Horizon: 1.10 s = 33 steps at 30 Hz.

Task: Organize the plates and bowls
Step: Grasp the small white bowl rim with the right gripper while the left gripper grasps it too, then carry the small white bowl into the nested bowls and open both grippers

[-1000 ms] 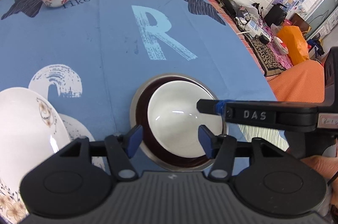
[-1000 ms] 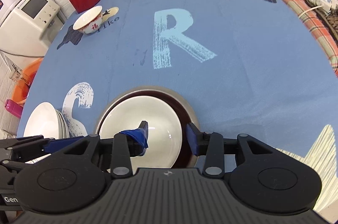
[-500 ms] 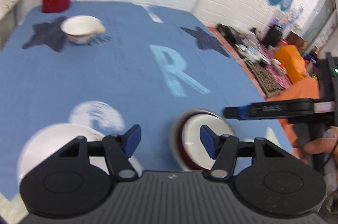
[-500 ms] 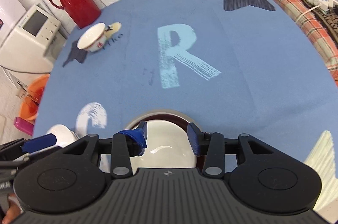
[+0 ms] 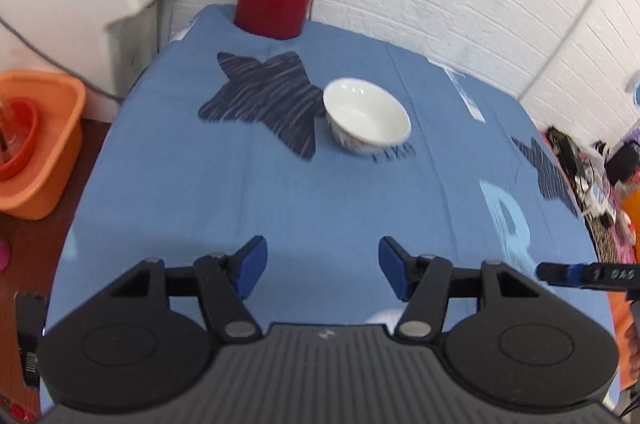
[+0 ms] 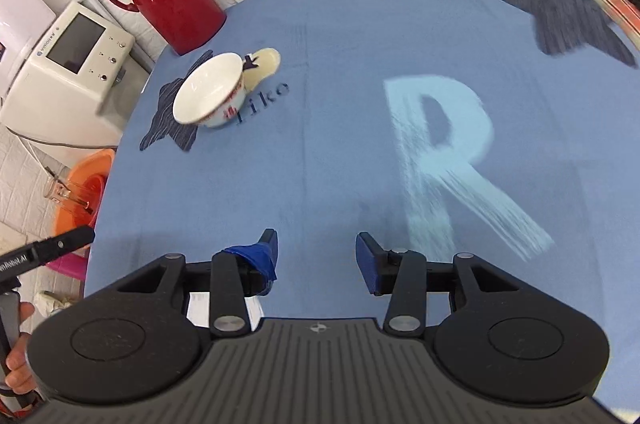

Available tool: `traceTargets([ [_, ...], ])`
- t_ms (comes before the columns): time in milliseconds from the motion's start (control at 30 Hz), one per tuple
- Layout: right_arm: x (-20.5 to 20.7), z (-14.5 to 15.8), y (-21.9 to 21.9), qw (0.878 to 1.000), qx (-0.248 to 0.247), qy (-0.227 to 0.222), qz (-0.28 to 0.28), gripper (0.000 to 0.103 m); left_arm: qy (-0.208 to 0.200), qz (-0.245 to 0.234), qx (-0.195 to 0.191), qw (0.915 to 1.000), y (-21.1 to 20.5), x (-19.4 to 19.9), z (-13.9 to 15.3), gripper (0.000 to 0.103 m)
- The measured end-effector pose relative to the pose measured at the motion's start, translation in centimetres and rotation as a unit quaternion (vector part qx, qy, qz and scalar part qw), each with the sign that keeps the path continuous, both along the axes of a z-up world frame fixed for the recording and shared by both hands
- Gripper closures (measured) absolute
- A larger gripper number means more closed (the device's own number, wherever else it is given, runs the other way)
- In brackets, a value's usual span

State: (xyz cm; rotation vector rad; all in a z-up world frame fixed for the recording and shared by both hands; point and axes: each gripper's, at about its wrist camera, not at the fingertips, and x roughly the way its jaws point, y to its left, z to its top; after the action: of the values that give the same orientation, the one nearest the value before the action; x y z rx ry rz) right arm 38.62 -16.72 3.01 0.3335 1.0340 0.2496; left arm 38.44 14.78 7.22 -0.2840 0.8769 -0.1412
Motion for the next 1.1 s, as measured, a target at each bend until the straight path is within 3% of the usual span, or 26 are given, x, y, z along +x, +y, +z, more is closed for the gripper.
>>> traceTargets([
  [200,10.6,0.3,7.6,0.999,0.006,-0.028,0.028,0.075,0.006,0.02,-0.007,0.9998,-1.4,10.8,-1.1,0.042],
  [367,15.9,-2.5,13.2,0.998,0.005,-0.033,0.06,0.074,0.039,0.047,-0.015,0.998,-2.1,16.4,-5.0,0.042],
  [433,16.8,-3.9,13.6,0.998,0.018,-0.026,0.062,0.074,0.041,0.04,-0.023,0.9981,-2.3,17.5,-5.9,0.042],
  [533,17.7,-5.0,14.1,0.998,0.001,-0.02,0.066,0.074,0.036,0.038,-0.001,0.9986,-3.0,18.8,-6.7,0.042],
  [767,18.4,-5.0,14.7,0.998,-0.007,-0.039,0.058,0.073,0.037,0.043,0.006,0.9984,-3.3,19.7,-7.6,0.042],
  [900,18.7,-4.8,16.0,0.996,-0.045,-0.029,0.067,0.073,0.041,0.053,0.008,0.9977,-2.9,19.9,-7.9,0.042],
  [933,18.7,-4.7,16.3,0.996,-0.053,-0.025,0.07,0.075,0.044,0.052,0.005,0.9977,-2.7,19.9,-8.0,0.05],
  [1000,18.5,-4.7,16.4,0.996,-0.017,-0.027,0.081,0.082,0.048,0.044,0.006,0.9979,-2.7,20.0,-8.1,0.074],
  [1033,18.3,-4.7,16.5,0.997,0.008,-0.026,0.079,0.086,0.048,0.032,-0.004,0.9983,-2.8,20.0,-8.0,0.097],
  [1100,17.5,-4.5,17.1,0.996,0.002,-0.027,0.086,0.087,0.046,0.031,-0.003,0.9985,-3.1,19.3,-7.4,0.102],
])
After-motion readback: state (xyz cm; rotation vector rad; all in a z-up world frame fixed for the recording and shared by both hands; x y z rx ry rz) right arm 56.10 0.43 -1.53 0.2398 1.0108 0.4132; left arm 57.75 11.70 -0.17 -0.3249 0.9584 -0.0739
